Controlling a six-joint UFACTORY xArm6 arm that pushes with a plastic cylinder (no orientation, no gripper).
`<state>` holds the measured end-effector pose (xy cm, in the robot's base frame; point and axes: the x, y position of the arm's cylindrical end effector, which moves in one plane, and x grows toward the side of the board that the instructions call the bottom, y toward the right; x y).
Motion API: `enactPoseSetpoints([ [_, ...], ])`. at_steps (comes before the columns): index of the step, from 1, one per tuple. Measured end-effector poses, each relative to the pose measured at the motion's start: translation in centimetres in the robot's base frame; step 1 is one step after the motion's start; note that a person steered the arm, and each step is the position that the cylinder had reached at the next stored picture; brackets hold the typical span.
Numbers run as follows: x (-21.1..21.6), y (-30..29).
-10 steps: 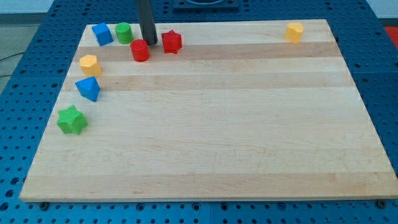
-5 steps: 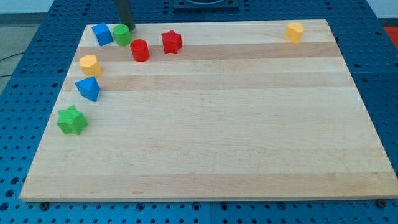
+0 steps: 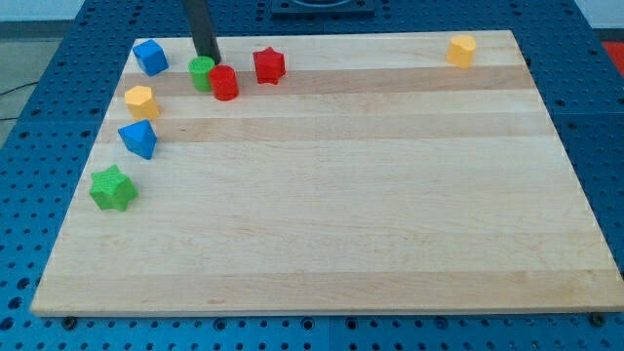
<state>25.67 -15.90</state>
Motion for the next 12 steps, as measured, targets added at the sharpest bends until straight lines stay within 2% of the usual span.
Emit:
enactPoseSetpoints([
  [2, 5.1, 7.1],
  [3, 6.4, 7.3],
  [4, 4.1, 5.8],
  [5, 4.1, 9.4],
  [7, 1.1, 11.6],
  [8, 5.0, 9.7],
  [9, 2.6, 6.0],
  [11, -4.8, 5.0],
  [12, -4.8, 10.2],
])
